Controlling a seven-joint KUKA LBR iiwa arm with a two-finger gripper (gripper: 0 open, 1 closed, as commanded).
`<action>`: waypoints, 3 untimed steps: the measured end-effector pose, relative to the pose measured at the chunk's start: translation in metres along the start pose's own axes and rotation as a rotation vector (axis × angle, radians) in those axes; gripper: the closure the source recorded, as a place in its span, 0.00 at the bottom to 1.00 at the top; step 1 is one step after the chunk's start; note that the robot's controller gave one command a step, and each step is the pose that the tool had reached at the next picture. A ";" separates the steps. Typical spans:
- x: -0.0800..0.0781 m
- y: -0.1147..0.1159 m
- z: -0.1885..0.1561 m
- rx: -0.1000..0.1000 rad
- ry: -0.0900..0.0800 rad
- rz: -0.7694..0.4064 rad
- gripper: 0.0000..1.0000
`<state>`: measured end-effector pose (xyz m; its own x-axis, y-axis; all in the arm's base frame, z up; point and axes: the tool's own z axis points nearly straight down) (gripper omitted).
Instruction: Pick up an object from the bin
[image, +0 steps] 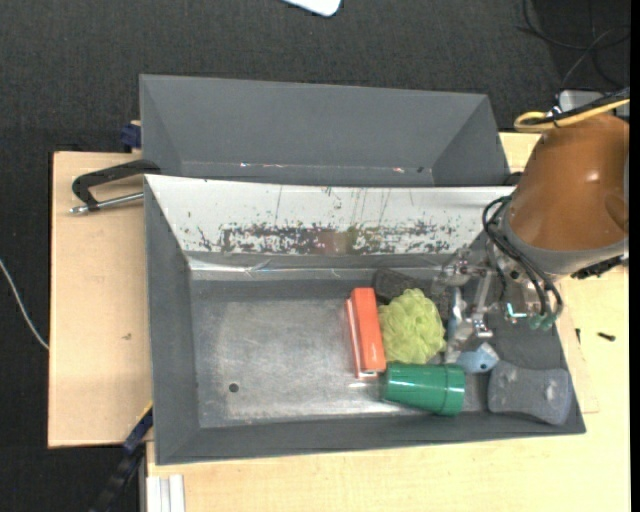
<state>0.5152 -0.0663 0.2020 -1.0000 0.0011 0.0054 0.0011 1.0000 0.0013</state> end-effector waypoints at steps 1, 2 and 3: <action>-0.001 0.000 -0.004 0.001 -0.007 -0.001 0.00; -0.008 0.004 0.035 0.002 -0.016 -0.038 0.00; -0.032 0.012 0.125 0.005 -0.021 -0.082 1.00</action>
Offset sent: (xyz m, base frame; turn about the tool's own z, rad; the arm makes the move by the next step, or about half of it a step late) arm 0.0146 0.0127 -0.1320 -0.1196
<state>0.5470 -0.0545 0.0766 -0.9966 -0.0811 -0.0152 -0.0810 0.9967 -0.0037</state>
